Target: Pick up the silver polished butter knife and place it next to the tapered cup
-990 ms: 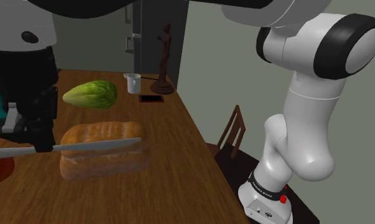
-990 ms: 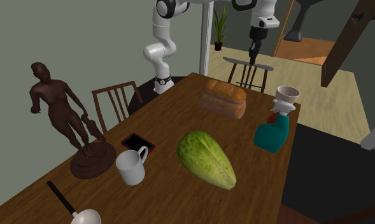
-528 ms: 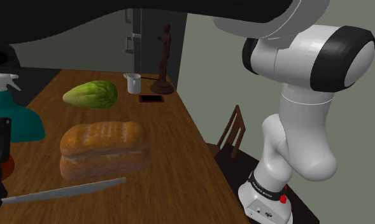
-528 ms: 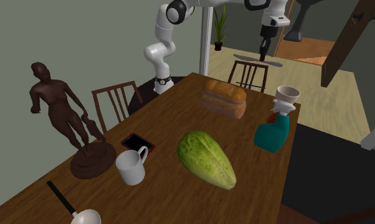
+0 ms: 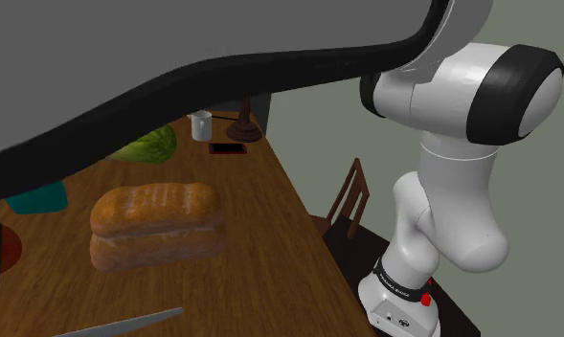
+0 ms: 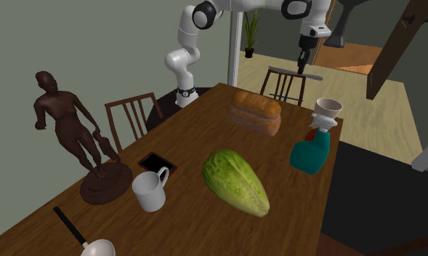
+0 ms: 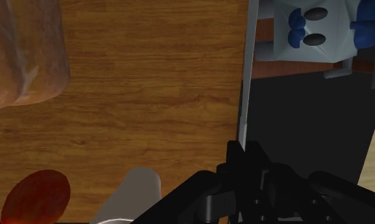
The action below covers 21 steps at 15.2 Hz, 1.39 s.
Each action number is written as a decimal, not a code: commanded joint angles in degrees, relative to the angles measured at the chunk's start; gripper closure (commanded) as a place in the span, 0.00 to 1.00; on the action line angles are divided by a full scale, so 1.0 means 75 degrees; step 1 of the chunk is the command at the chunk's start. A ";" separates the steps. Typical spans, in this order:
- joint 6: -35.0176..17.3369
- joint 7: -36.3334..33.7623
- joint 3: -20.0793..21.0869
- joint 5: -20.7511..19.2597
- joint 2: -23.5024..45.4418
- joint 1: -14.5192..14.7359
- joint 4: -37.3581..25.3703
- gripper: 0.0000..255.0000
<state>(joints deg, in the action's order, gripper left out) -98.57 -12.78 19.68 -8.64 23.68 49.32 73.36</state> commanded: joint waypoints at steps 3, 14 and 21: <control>-0.0452 -0.0010 -0.0008 0.0012 -0.0059 -0.0057 0.0506 1.00; -0.1556 -0.0075 -0.0043 -0.0033 -0.0011 -0.0128 0.1570 1.00; -0.2203 -0.0134 -0.0079 -0.0106 0.0135 -0.0139 0.2082 1.00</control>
<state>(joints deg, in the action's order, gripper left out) -114.22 -13.72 19.12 -9.39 24.70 48.33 88.10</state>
